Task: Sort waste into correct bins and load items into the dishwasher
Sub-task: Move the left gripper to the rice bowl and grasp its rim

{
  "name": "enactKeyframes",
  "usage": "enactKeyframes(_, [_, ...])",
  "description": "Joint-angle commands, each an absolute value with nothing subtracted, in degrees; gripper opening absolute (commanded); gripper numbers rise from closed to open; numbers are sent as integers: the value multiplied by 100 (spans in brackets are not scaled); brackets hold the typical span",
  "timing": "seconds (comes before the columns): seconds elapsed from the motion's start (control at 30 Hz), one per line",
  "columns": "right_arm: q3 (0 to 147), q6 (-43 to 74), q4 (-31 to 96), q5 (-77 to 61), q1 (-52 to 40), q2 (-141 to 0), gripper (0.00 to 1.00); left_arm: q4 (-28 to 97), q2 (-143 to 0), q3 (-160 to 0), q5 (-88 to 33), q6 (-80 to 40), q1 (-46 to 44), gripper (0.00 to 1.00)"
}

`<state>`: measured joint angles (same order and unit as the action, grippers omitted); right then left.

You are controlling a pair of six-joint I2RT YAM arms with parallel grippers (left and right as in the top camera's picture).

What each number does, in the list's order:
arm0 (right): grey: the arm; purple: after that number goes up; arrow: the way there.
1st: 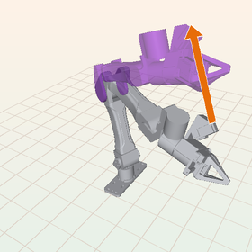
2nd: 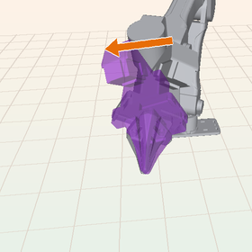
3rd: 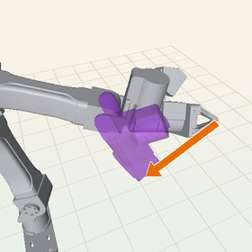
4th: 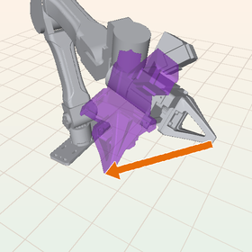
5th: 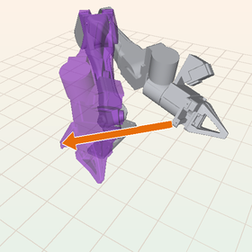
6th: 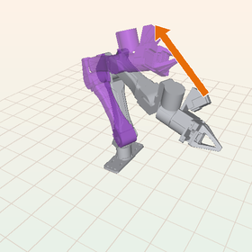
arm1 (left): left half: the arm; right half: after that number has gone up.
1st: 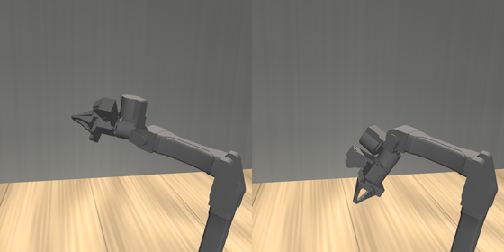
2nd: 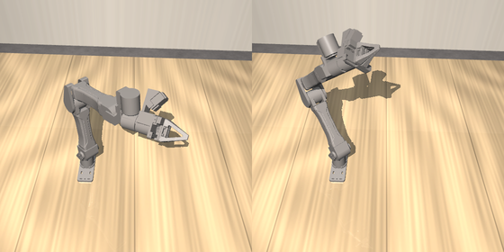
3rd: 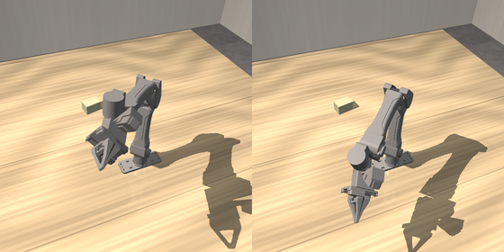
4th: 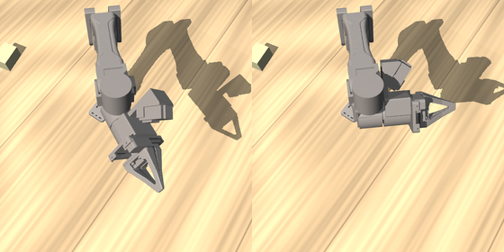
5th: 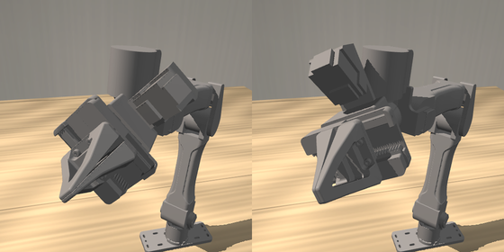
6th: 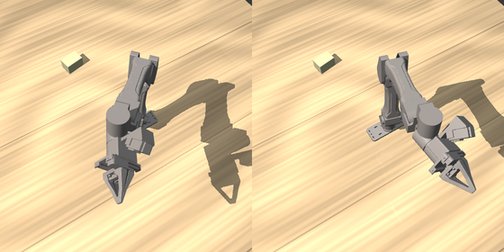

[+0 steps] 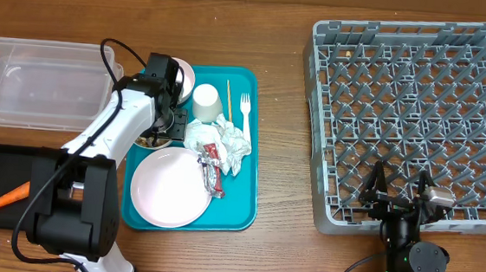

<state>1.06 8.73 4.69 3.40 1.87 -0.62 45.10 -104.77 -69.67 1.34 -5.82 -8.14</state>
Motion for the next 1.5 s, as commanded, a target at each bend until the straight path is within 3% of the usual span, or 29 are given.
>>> enactKeyframes(0.0, [47, 832, 438, 377, 189, -16, 100, 4421, -10307, -6910, -93, -646, -788, 50])
enactKeyframes(0.47, [47, 832, 438, 377, 189, -16, 100, 4047, -10309, -6908, 486, -1597, -753, 51])
enactKeyframes(0.57, [47, 832, 438, 377, 189, -16, 100, 4058, -10333, -6908, 480, -1872, -753, 43])
enactKeyframes(0.7, [47, 832, 438, 377, 189, -16, 100, 4047, -10383, -6875, 355, -1890, -753, 47])
enactKeyframes(1.47, [47, 832, 438, 377, 189, -16, 100, 3839, -10385, -6716, 141, -1931, -766, 46])
